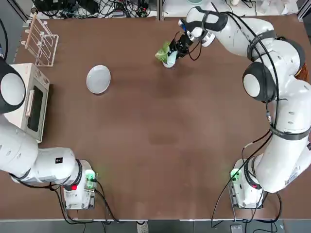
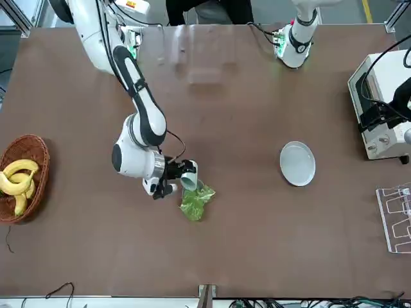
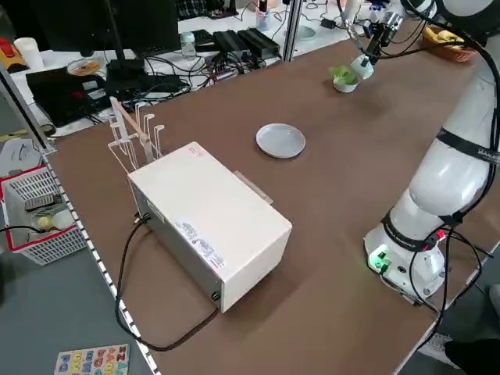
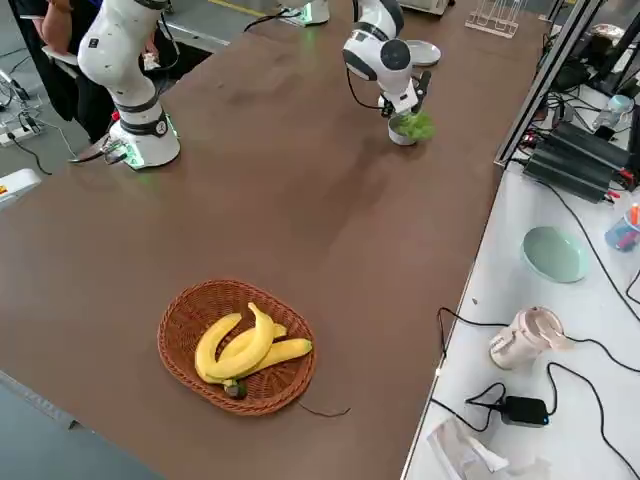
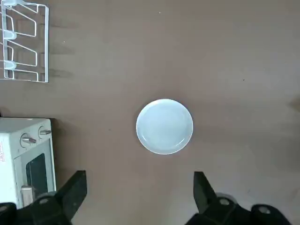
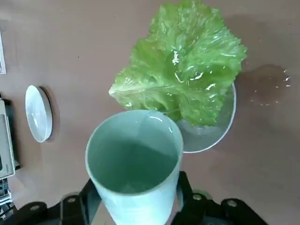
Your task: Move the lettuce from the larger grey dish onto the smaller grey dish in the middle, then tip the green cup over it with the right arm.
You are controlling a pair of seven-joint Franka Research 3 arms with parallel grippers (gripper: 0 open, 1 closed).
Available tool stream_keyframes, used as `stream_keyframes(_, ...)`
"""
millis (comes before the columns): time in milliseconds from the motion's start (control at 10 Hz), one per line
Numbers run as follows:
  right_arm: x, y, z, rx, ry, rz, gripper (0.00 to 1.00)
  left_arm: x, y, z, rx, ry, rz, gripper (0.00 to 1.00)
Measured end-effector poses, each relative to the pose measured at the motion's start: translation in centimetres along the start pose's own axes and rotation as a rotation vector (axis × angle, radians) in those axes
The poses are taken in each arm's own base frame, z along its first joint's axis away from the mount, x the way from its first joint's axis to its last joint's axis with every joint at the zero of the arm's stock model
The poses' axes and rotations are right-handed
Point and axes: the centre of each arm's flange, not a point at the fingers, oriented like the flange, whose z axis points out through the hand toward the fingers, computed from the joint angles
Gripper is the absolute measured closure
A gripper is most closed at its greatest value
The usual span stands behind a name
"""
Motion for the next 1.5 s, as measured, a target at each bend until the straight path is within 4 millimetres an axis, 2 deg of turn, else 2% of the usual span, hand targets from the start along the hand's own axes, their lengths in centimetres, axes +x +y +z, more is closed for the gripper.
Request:
stream_keyframes(700,-0.39,-0.36,0.32,0.011,-0.047,0.170,0.32,0.14,0.01,-0.12,-0.002,0.013,0.000,0.00)
stream_keyframes(1500,0.11,-0.92,-0.37,0.032,-0.078,0.375,0.32,0.23,-0.06,-0.18,-0.002,0.020,-0.002,0.00)
